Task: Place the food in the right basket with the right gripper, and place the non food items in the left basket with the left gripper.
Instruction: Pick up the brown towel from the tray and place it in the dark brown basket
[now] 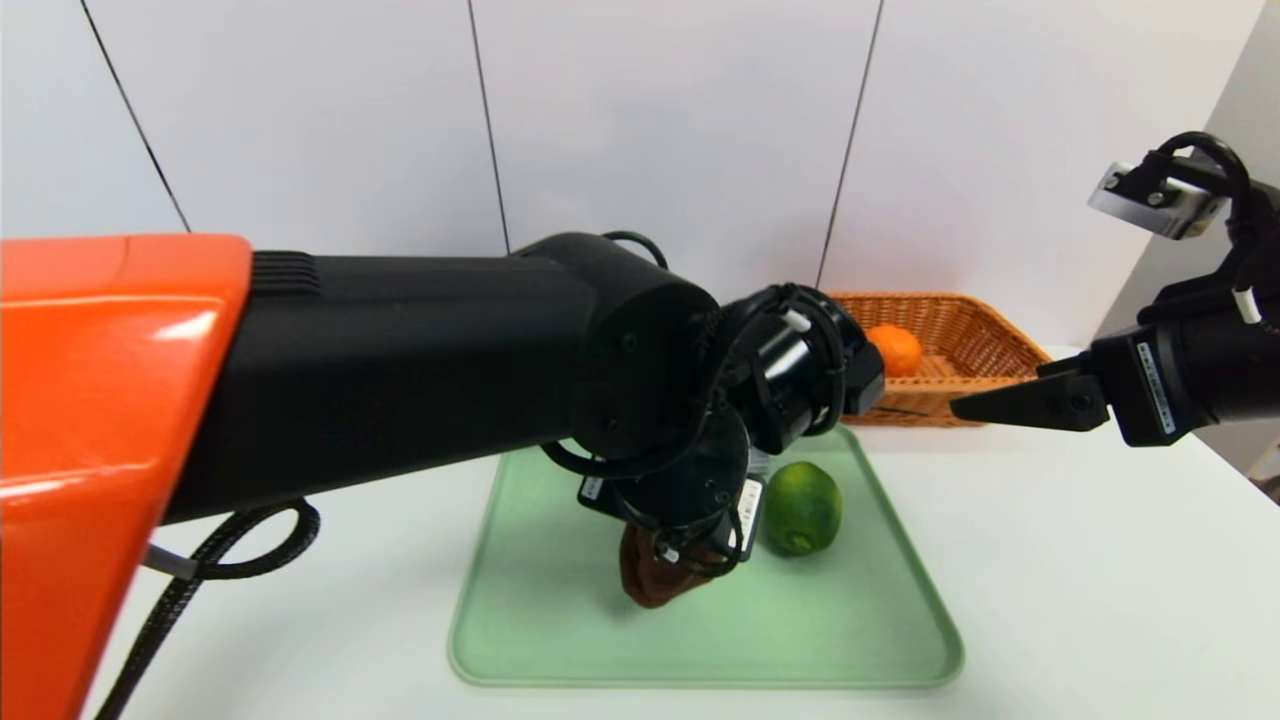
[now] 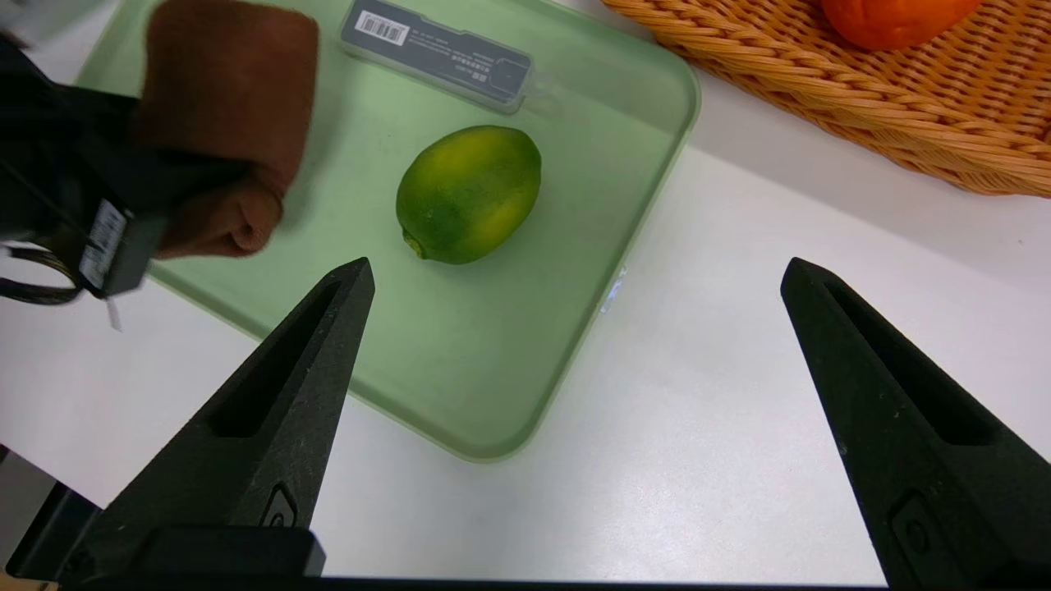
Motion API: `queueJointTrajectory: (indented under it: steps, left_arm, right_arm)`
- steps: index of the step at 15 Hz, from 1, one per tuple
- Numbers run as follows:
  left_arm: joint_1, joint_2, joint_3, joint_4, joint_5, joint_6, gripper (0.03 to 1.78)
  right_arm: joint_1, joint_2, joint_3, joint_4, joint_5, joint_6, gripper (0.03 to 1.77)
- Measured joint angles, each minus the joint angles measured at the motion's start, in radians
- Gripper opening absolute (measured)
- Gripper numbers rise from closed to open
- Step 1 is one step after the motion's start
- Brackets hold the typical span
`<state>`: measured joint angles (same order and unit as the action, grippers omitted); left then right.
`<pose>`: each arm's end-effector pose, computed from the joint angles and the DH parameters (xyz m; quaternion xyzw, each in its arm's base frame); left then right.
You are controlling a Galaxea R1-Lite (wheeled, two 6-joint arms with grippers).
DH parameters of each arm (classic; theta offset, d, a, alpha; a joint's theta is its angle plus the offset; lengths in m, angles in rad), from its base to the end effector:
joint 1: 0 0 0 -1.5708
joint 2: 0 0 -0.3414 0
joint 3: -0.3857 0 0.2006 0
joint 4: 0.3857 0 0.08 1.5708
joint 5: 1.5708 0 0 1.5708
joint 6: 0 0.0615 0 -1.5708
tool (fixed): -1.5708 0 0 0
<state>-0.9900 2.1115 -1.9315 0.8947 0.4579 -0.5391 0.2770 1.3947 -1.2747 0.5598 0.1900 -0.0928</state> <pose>0.2622 -0.3500 0.2148 0.1061 0.4298 -0.1156 0.8892 0.2305 0.0776 0.3005 -0.0570 0.3226 0.2334 0.9155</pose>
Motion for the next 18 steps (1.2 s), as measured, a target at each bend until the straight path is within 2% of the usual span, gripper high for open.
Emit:
queueJointTrajectory:
  steps: [3,7,9,12,14,18]
  left_arm:
    - [0.047,-0.085,-0.001,0.005,0.017,0.080,0.37]
    - [0.195,-0.187,-0.007,-0.023,0.017,0.276,0.37]
    - [0.284,-0.214,-0.007,-0.093,0.012,0.387,0.37]
    - [0.398,-0.219,-0.007,-0.264,0.003,0.551,0.37]
    - [0.439,-0.194,-0.007,-0.360,0.001,0.568,0.37]
    - [0.493,-0.110,-0.006,-0.456,0.001,0.564,0.37]
  right_arm:
    - [0.000,-0.003,0.000,-0.001,0.001,0.000,1.71]
    - [0.000,-0.004,0.000,-0.002,0.003,-0.001,1.71]
    - [0.000,-0.004,0.000,-0.002,0.004,-0.001,1.71]
    - [0.000,-0.004,0.013,-0.002,0.003,-0.001,1.71]
    - [0.000,-0.003,0.023,-0.011,0.014,-0.001,1.71]
    - [0.000,-0.001,0.033,-0.037,0.018,-0.001,1.71]
